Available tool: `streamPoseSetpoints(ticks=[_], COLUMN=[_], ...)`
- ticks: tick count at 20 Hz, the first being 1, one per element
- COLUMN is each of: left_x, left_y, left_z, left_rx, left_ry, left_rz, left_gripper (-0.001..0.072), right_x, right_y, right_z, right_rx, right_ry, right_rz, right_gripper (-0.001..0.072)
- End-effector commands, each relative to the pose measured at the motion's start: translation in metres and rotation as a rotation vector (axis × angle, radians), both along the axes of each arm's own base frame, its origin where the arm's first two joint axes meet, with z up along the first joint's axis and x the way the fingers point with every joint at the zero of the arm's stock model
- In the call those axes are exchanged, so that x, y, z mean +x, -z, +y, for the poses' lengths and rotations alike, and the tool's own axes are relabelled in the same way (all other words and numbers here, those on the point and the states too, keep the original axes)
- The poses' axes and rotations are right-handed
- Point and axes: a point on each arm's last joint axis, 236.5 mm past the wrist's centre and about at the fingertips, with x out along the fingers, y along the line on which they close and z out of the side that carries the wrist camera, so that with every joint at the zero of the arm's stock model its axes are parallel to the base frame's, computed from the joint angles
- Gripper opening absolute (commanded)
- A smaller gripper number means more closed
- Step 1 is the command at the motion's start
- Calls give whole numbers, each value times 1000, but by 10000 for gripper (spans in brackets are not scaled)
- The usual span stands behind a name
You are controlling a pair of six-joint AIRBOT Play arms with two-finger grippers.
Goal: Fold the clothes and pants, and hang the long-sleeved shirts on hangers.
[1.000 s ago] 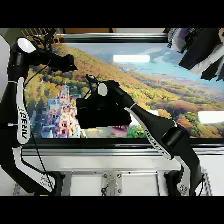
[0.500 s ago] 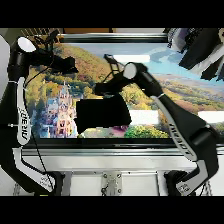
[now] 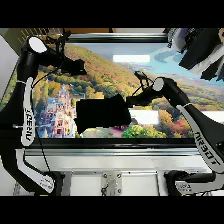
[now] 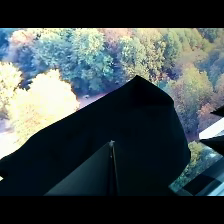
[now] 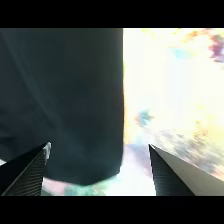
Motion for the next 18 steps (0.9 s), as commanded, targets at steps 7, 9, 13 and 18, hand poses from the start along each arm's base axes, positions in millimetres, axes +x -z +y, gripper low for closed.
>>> streamPoseSetpoints(ticks=[7,9,13,18], left_x=[-4,-4,-5,-6], left_y=[1,1,2,2], left_z=[-3,-3,-3,-3], left_rx=[3,3,3,4], left_ry=[13,14,16,19], left_rz=[10,11,15,19], left_gripper=[12,12,12,12], right_x=[7,6,12,75], right_y=[59,63,57,-36], right_z=[41,42,36,-72], right_rx=[183,187,190,242], right_ry=[3,9,8,237], right_rz=[52,64,46,-128], right_gripper=[720,720,112,10])
